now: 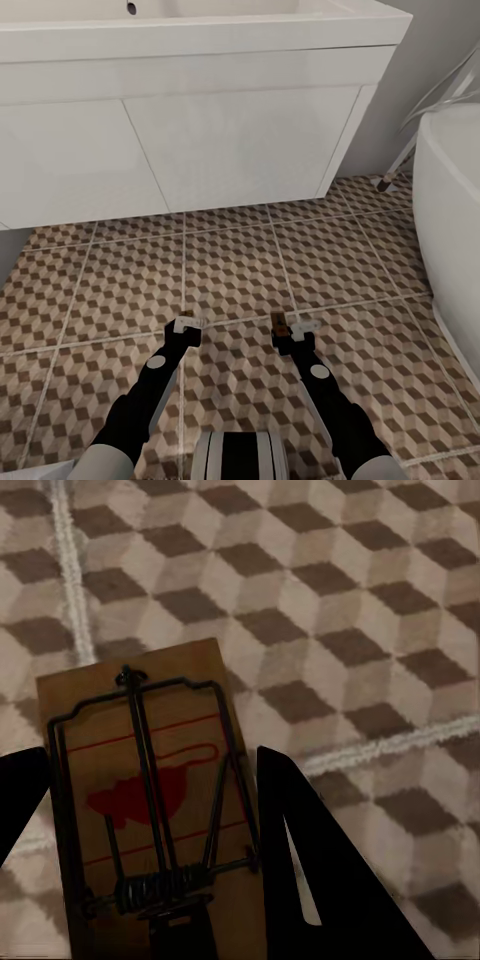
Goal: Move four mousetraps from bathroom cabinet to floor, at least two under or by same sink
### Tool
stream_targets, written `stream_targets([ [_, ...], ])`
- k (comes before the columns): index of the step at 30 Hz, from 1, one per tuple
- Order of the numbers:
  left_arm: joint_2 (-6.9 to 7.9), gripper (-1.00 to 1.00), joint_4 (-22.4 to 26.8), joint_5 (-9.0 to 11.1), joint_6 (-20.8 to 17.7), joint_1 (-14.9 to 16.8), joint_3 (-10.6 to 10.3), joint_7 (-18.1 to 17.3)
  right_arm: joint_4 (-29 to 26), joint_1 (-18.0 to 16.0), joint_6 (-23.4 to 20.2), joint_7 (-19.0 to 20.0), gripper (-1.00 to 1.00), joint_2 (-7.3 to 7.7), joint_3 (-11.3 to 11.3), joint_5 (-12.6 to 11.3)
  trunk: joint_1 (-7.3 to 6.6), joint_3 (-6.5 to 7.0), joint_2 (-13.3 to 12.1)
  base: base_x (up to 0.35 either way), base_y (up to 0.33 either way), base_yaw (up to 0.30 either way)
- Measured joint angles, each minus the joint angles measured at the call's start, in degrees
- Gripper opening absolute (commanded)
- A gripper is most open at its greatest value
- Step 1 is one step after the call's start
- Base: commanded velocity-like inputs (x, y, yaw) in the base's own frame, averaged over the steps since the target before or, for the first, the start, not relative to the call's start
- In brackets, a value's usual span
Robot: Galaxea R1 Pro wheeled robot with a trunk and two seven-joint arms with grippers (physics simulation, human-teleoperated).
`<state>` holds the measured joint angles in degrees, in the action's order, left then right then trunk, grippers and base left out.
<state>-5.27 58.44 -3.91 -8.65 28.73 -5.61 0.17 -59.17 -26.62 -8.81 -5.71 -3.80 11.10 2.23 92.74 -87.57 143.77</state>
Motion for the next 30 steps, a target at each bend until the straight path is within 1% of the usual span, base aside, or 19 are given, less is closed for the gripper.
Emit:
stream_targets([
  [4,0.0,-1.0,0.0,0.0,0.19,0.0,-0.17,0.04,0.01,0.0,0.09,-0.03,-1.0,0.0,0.0,0.0,0.1,-1.25,0.05,0.0,0.0,0.0],
  [9,0.06,-1.0,-0.01,-0.06,0.6,0.0,-1.25,0.07,0.02,0.01,0.26,-0.03,-1.0,0.05,0.0,0.0,0.23,-2.82,0.12,0.0,0.0,0.0],
  [17,0.1,-1.0,-0.06,-0.08,0.7,0.0,-1.58,0.0,-0.06,0.0,0.4,-0.08,-1.0,0.09,0.0,0.07,0.44,-5.31,0.23,0.0,0.0,0.0],
  [26,0.23,-1.0,-0.07,-0.07,0.64,0.0,-1.56,0.09,-0.28,0.0,0.58,-0.07,-1.0,0.09,0.05,0.18,0.43,-5.5,0.23,0.0,0.0,0.0],
  [30,0.01,-1.0,-1.01,-0.07,0.26,0.0,-1.32,0.22,-0.73,0.0,0.62,-0.2,-1.0,0.13,0.98,0.96,0.43,-5.51,0.23,0.0,0.0,0.0],
])
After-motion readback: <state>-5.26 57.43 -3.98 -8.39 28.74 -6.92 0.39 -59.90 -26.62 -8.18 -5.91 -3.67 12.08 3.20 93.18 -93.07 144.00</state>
